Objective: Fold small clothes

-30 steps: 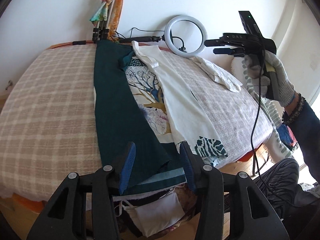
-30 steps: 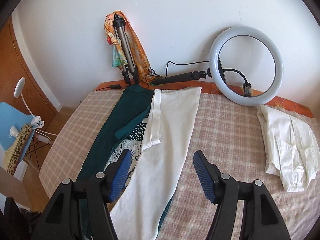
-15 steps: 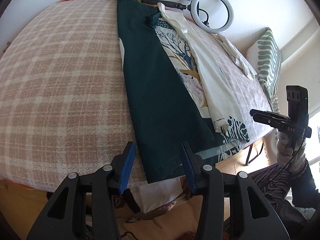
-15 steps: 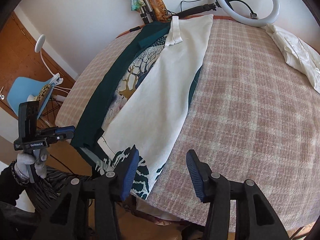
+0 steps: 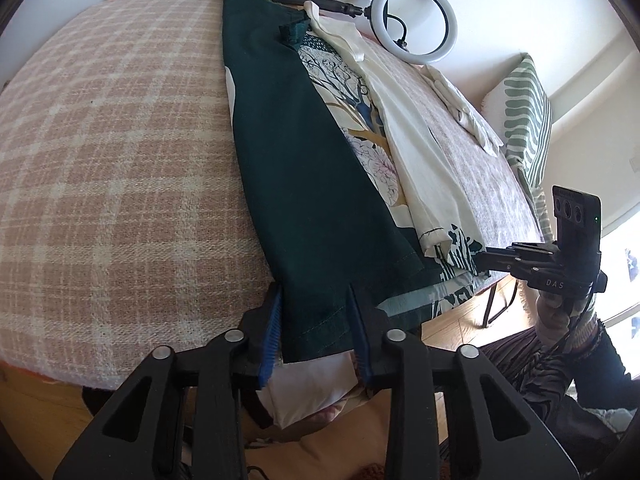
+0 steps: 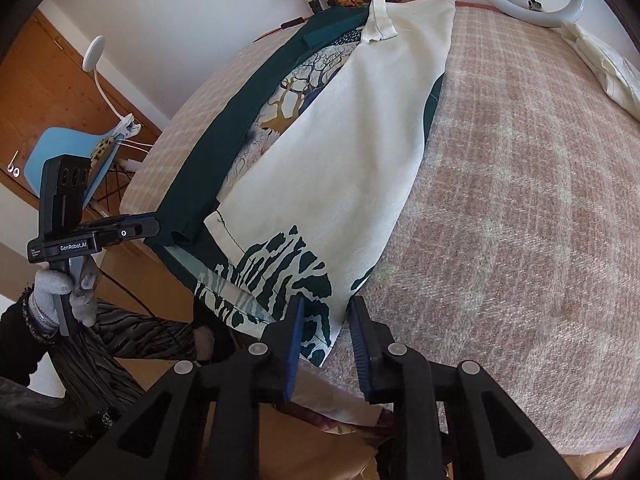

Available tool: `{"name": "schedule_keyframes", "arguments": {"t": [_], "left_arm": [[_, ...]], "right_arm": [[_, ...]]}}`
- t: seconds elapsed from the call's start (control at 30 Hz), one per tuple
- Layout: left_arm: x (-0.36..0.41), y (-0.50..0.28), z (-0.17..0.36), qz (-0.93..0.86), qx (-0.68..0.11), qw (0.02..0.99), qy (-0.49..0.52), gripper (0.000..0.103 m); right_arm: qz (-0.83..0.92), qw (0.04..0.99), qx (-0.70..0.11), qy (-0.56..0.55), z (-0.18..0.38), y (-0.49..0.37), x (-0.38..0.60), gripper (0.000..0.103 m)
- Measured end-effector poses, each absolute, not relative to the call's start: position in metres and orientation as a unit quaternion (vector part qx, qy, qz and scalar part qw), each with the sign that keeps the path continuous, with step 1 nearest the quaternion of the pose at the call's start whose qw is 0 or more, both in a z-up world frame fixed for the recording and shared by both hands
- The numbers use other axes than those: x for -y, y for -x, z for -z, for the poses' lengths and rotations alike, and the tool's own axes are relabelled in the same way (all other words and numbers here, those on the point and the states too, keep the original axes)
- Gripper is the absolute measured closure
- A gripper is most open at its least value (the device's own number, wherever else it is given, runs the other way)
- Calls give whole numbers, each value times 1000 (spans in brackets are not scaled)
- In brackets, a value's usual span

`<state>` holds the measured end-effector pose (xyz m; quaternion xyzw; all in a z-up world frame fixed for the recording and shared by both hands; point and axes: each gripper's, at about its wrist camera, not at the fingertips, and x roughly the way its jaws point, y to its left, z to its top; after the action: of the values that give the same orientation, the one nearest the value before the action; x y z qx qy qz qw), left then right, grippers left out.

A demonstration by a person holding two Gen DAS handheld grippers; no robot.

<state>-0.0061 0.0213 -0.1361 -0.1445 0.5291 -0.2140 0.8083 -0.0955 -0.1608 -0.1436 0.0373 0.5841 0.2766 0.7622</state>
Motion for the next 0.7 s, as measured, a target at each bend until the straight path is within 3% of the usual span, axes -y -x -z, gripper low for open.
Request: {"name": "schedule_keyframes", "arguments": {"t": [0.03,0.13,0.7], "left_arm": [[-22,6,137,214,-529,808,146,90],[-25,6,137,216,-525,809,150,97],[-33,-2,122,246,-496,805,214,100]], "right_arm": [[-276,761,-586,-40,145,96,161,100],[-274,761,-585,-54,146,95,167,103],[-296,743,-570,-186,140,80,195,103]]}}
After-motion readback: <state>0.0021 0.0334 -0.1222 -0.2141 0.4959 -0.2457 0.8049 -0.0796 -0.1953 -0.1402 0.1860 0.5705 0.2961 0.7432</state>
